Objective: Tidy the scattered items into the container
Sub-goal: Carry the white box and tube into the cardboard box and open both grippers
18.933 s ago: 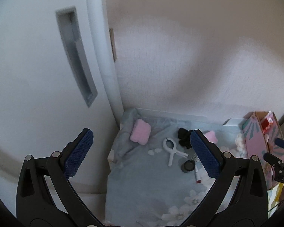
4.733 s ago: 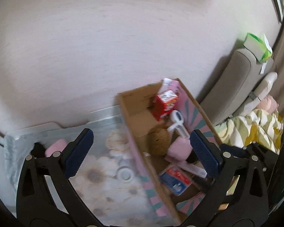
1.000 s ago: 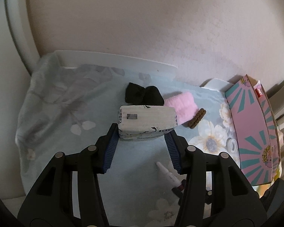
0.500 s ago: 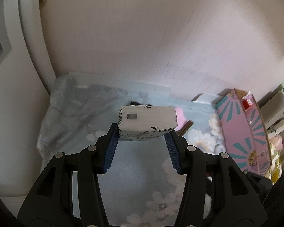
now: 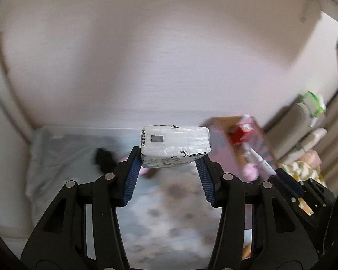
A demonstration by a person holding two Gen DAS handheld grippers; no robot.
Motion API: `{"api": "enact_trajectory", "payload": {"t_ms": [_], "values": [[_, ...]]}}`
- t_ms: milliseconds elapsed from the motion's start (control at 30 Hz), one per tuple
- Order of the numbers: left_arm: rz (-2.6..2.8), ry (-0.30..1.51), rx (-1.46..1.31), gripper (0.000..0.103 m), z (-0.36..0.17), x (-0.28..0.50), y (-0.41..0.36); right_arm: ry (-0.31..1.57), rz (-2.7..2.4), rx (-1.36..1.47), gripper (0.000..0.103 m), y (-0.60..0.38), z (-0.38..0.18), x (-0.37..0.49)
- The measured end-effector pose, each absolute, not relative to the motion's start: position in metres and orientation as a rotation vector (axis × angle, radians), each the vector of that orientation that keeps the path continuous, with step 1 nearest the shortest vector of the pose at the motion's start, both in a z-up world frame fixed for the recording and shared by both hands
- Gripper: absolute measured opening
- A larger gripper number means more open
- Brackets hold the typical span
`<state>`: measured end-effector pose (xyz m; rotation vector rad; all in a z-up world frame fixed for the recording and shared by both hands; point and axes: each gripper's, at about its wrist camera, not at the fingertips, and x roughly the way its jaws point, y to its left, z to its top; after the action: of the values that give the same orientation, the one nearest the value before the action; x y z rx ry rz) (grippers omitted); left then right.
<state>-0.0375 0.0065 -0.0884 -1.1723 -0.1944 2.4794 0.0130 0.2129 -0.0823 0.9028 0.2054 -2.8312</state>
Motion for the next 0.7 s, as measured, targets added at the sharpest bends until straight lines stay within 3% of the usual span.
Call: {"api": "enact_trajectory", "payload": {"t_ms": [333,700], "values": [[2.262,-0.054,-1.170,0.046,-0.099,-0.038,0.149,0.082,-2.961,1.038,0.011,0.321,-0.088,0.032],[2.150,0.126,-1.305,0.046,-0.162,-0.041,0.246,0.005,-2.897,1.230,0.011,0.377,-0.138,0.027]]}}
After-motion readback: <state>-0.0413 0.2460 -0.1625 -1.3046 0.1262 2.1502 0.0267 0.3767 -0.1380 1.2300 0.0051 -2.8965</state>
